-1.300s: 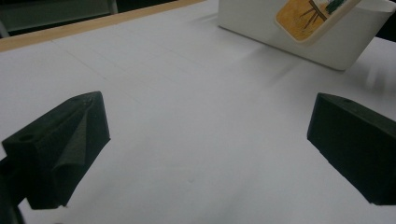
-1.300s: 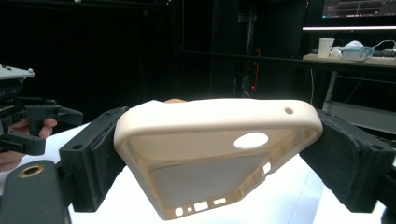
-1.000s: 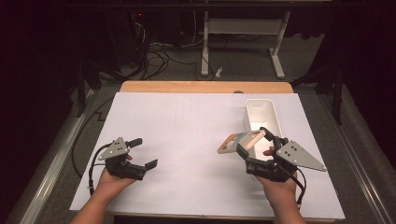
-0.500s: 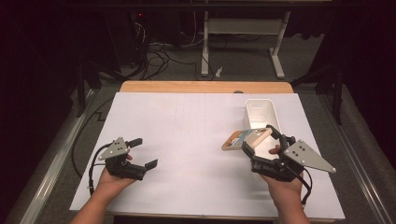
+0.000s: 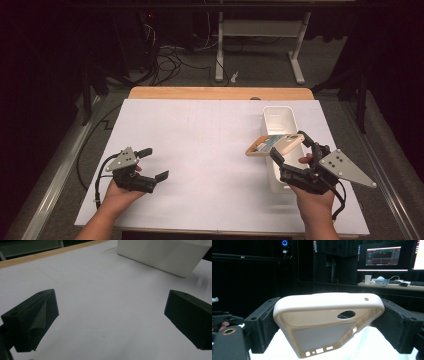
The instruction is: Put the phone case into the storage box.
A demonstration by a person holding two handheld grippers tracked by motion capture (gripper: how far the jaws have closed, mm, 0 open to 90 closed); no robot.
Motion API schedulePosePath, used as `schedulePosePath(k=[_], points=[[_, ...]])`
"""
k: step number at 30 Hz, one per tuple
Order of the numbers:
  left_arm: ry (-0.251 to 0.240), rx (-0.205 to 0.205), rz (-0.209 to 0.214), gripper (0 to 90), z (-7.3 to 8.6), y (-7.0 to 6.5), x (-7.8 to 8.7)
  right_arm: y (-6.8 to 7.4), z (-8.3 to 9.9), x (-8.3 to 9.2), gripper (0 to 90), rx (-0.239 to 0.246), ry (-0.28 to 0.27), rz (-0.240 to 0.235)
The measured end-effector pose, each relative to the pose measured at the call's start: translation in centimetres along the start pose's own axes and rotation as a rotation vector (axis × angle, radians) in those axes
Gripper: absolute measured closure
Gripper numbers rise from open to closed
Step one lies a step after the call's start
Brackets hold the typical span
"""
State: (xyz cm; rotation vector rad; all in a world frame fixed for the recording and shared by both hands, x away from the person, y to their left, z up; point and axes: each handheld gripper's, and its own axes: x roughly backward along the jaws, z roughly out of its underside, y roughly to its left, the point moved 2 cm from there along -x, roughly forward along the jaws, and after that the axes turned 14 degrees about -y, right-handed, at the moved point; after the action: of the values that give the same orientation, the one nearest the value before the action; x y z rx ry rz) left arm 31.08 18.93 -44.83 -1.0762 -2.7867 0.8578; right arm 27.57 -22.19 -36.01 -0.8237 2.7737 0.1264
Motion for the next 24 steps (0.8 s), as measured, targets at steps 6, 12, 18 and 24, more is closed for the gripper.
schedulePosePath(k=[6,12,18,24], points=[[-0.001,0.001,0.000,0.4,0.0,0.0,0.0,-0.5,-0.4,0.4,12.8,0.005,-0.011,0.022],[-0.001,0.001,0.000,0.4,0.0,0.0,0.0,-1.3,-0.8,1.0,12.8,0.014,-0.022,0.054],[-0.002,0.005,0.000,0.4,0.0,0.0,0.0,-2.1,-1.0,1.5,12.8,0.020,-0.029,0.088],[-0.005,0.009,0.000,0.3,0.0,0.0,0.0,-2.8,-1.2,2.0,12.8,0.025,-0.034,0.122]])
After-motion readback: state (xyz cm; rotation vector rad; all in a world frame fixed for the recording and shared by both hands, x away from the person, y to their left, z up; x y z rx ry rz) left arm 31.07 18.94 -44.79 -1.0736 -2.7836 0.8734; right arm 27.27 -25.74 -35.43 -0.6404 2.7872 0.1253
